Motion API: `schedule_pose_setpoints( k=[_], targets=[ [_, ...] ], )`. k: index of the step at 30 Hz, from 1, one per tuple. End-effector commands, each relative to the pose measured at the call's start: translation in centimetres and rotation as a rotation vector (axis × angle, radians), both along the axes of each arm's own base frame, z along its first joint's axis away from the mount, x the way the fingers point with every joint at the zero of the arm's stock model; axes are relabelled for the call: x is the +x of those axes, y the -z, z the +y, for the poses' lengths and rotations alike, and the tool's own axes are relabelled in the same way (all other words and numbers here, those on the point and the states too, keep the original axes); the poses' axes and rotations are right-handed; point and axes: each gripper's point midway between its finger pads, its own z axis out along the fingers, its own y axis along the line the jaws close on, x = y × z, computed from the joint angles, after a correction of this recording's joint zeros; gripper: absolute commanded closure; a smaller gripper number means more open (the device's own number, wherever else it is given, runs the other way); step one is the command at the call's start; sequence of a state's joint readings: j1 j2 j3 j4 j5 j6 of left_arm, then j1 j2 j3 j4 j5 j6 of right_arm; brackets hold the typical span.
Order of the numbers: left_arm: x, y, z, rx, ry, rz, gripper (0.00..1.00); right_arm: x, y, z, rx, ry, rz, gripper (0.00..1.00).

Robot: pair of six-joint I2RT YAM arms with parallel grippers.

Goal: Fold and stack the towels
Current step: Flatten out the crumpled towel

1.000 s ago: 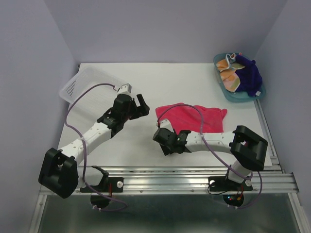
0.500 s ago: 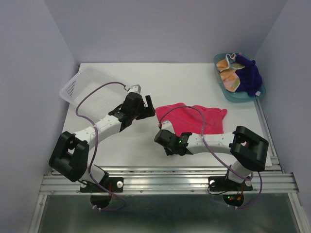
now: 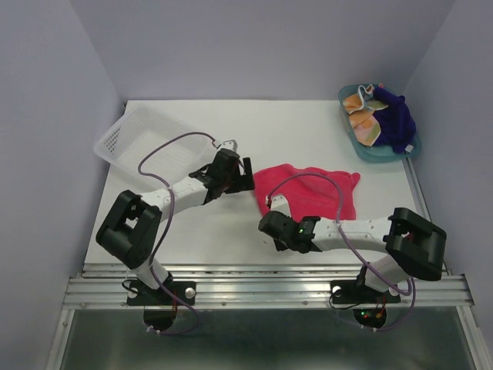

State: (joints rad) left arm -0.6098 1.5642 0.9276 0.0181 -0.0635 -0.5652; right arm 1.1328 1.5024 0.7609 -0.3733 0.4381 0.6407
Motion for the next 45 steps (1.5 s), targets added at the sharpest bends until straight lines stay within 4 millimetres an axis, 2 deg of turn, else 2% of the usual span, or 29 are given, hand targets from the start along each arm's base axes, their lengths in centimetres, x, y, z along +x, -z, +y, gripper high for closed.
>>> schedule_pose_setpoints(
  k=[1,8,13,19,22,23,25,27,28,29,30,32,35,37,38,40,41,42,44,45],
  targets=[
    [0.7,-0.6,-1.8,-0.011,0.03,-0.018,0.01,-0.6,0.8,-1.0,0.001,0.031,0.013,0.99],
    [2.2,1.4,-2.8,0.027,0.003,0.023,0.02,-0.5,0.9,-1.0,0.003,0.026,0.009,0.99],
    [3.6,2.3,-3.3,0.04,-0.034,0.03,0.07,-0.5,0.8,-0.6,0.017,0.02,0.013,0.99],
    [4.9,3.2,-4.3,0.032,-0.048,0.044,0.19,-0.4,0.4,-0.5,0.026,0.024,0.007,0.99],
    [4.8,4.3,-4.4,0.05,-0.045,0.076,0.3,-0.4,0.1,-0.6,0.03,0.027,0.005,0.99],
    [4.8,4.5,-4.5,0.05,-0.044,0.082,0.37,-0.4,0.0,-0.6,0.032,0.031,0.003,0.99],
    [4.8,4.5,-4.6,0.046,-0.041,0.085,0.42,-0.3,-0.1,-0.8,0.024,0.038,-0.004,0.99],
    [4.6,4.7,-4.5,0.045,-0.045,0.091,0.55,-0.1,-0.2,-0.9,0.02,0.042,-0.012,0.99],
    [4.5,4.7,-4.5,0.047,-0.047,0.091,0.64,-0.1,-0.3,-0.9,0.023,0.046,-0.014,0.99],
    [4.5,4.6,-4.5,0.045,-0.047,0.088,0.89,0.0,-0.5,-0.8,0.027,0.044,-0.018,0.99],
    [4.6,4.6,-4.4,0.044,-0.048,0.087,1.0,0.1,-0.7,-0.9,0.026,0.047,-0.024,0.99],
    [4.5,4.3,-4.7,0.032,-0.033,0.082,1.0,0.3,-1.3,-0.8,0.032,0.048,-0.04,0.99],
    [4.5,3.4,-4.7,0.026,-0.023,0.062,1.0,0.9,-2.3,-1.4,0.017,0.067,-0.078,0.99],
    [4.3,2.3,-4.3,0.022,-0.033,0.04,1.0,1.7,-3.8,-1.4,0.024,0.088,-0.123,0.99],
    [4.4,0.7,-4.1,0.007,-0.034,0.008,1.0,1.9,-4.5,-1.4,0.029,0.084,-0.14,0.99],
    [3.6,-0.5,-3.6,-0.007,-0.036,-0.011,1.0,2.8,-7.2,-0.9,0.074,0.096,-0.2,0.99],
    [3.4,-3.0,-3.6,-0.044,-0.032,-0.068,1.0,3.1,-8.3,-0.7,0.079,0.08,-0.222,0.99],
    [3.2,-4.3,-3.4,-0.059,-0.034,-0.095,1.0,3.7,-10.9,-0.2,0.13,0.085,-0.268,0.99],
    [2.5,-7.1,-3.3,-0.091,-0.014,-0.145,1.0,4.2,-13.7,0.2,0.173,0.071,-0.314,0.99],
    [1.8,-10.0,-3.2,-0.122,0.014,-0.202,1.0,4.4,-15.2,0.4,0.185,0.044,-0.345,0.99]
  ],
)
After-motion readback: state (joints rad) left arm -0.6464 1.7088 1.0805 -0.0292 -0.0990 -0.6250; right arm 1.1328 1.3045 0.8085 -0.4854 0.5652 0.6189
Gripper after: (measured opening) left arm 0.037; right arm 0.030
